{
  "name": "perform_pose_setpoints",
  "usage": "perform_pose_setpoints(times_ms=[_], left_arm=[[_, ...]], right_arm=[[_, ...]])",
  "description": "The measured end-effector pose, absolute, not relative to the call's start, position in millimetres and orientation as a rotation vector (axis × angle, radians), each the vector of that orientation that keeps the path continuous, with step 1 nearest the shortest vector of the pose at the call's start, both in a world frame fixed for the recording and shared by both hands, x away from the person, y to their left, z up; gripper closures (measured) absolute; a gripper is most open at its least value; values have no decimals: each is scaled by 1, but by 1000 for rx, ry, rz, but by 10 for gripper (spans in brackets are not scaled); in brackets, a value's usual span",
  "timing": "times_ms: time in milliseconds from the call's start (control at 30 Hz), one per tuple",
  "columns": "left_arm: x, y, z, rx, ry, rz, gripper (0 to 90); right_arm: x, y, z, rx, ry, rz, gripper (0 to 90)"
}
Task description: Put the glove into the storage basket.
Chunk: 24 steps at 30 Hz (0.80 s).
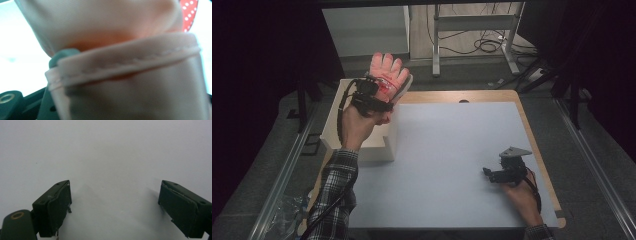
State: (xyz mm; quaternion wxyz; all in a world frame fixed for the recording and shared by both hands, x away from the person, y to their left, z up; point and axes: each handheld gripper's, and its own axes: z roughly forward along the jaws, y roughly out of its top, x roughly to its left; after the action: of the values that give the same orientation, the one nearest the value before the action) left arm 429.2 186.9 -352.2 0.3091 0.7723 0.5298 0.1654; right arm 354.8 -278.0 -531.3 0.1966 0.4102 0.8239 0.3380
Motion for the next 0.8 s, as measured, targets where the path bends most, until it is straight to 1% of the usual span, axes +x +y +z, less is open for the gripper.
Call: perform_pose_setpoints(times_ms=[333, 633, 800], left_arm=[[436, 214, -369, 1984, 1516, 463, 455], [442, 226, -390, 1968, 1574, 493, 449], [446, 231, -410, 1952, 1614, 506, 447]], right_arm=[[355, -278, -531, 1144, 2307, 945, 116], [355, -278, -531, 1145, 2306, 944, 116], [355, -278, -531, 1145, 2306, 944, 116]])
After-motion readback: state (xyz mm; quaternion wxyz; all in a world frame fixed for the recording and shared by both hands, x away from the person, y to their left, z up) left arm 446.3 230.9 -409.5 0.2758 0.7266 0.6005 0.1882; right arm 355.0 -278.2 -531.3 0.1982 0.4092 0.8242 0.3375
